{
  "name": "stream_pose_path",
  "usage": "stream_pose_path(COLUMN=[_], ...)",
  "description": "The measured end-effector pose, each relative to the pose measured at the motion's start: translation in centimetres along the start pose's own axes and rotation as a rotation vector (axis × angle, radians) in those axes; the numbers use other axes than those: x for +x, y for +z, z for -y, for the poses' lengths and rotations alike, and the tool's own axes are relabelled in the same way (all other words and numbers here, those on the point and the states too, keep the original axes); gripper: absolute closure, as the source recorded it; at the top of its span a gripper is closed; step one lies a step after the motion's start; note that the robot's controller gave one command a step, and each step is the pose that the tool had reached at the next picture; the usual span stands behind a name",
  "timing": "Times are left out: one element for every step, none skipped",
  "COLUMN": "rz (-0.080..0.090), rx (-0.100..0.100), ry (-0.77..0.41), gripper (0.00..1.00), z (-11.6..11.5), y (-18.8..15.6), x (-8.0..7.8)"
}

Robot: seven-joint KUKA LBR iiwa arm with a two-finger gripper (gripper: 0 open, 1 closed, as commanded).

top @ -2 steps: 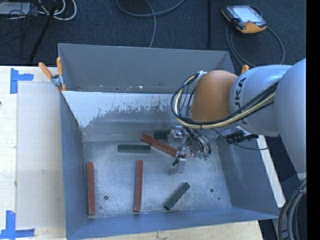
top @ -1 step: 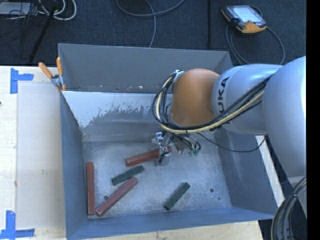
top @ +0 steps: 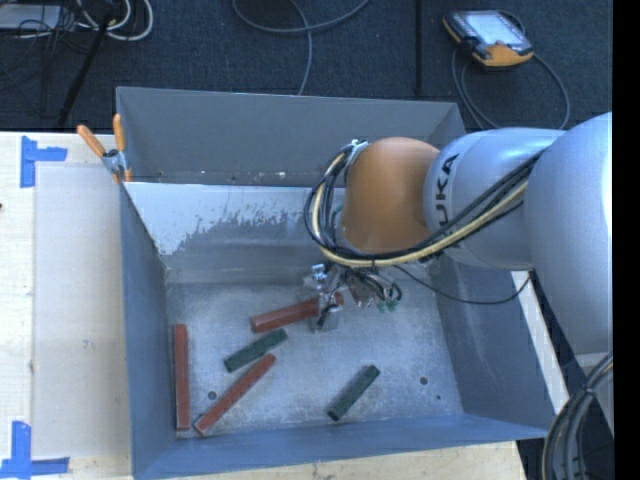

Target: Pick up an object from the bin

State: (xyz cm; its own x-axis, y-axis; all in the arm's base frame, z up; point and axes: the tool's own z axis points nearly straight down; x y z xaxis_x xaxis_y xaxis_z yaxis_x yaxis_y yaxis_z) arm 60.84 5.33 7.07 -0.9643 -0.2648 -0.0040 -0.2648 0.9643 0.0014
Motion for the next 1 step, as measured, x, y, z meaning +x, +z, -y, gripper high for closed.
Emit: stream_pose_path(rz=[0.000], rx=[0.001], ry=[-0.478], gripper=[1.00], z=[1.45], y=[-13.42], x=[1.68])
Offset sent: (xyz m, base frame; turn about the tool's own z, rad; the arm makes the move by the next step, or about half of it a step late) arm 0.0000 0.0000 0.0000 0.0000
